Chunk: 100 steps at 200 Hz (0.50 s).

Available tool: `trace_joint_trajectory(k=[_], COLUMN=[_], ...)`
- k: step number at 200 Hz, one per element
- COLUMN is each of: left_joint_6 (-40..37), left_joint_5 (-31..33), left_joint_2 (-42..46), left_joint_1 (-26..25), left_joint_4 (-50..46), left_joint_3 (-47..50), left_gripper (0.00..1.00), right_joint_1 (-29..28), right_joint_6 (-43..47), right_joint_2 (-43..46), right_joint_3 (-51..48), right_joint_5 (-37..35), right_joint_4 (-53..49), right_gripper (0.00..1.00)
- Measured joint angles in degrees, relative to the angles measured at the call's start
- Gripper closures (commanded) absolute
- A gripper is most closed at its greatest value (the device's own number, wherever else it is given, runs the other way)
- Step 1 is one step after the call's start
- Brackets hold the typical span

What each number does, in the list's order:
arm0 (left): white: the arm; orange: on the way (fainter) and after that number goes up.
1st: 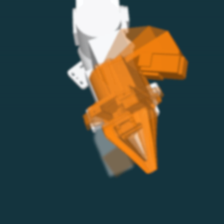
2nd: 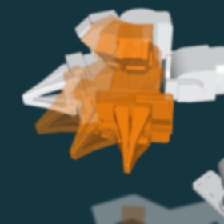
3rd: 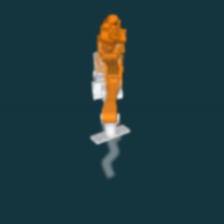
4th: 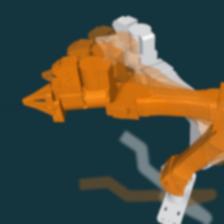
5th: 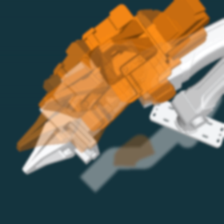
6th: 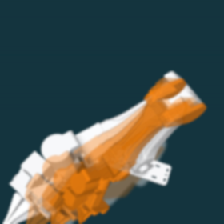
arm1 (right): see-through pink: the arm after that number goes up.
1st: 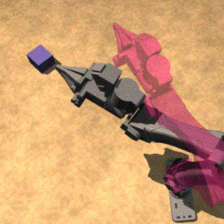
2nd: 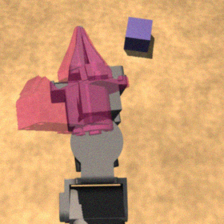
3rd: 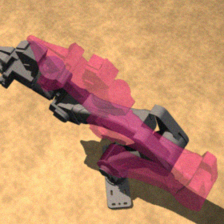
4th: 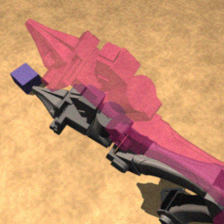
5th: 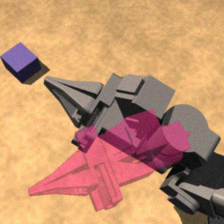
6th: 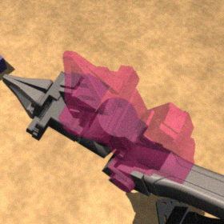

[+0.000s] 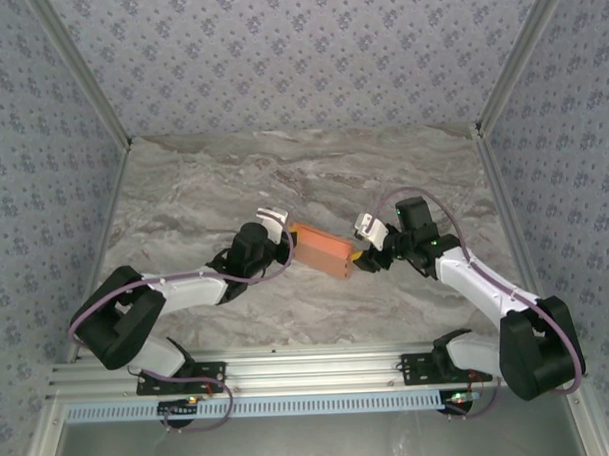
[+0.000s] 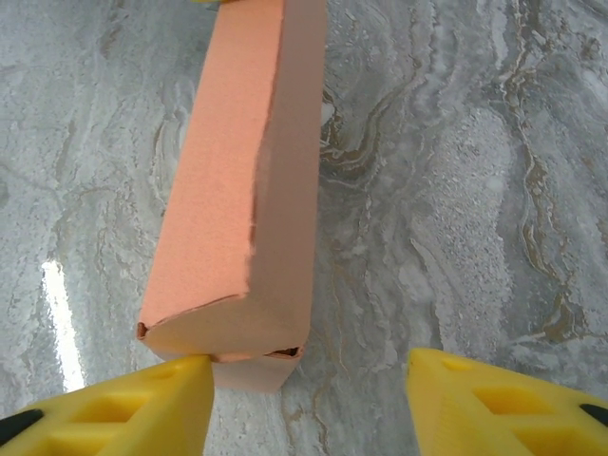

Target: Fold the paper box

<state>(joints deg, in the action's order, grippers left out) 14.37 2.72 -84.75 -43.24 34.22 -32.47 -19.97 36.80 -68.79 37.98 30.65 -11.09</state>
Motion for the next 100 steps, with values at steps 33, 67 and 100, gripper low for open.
trace_joint_trajectory(k=[33, 67, 100], left_joint_6=[-0.85, -2.38, -4.15], left_joint_5=[0.17, 0.13, 0.11], left_joint_2=[0.00, 0.00, 0.00], left_joint_1=[0.00, 0.00, 0.07], left_joint_4=[-0.11, -0.59, -2.05], left_joint_3=[0.00, -0.22, -0.96], left_gripper=[0.97, 0.97, 0.97], right_joint_1=[-0.07, -0.72, -1.99], right_joint_6=[1.95, 5.40, 8.92], right_joint_2=[0.00, -0.09, -1.07], right_joint_3=[0.00, 0.74, 2.38], right_joint_5=[2.47, 5.55, 7.82], right_joint_4=[-0.11, -1.46, -4.11], right_gripper=[0.48, 0.53, 0.54])
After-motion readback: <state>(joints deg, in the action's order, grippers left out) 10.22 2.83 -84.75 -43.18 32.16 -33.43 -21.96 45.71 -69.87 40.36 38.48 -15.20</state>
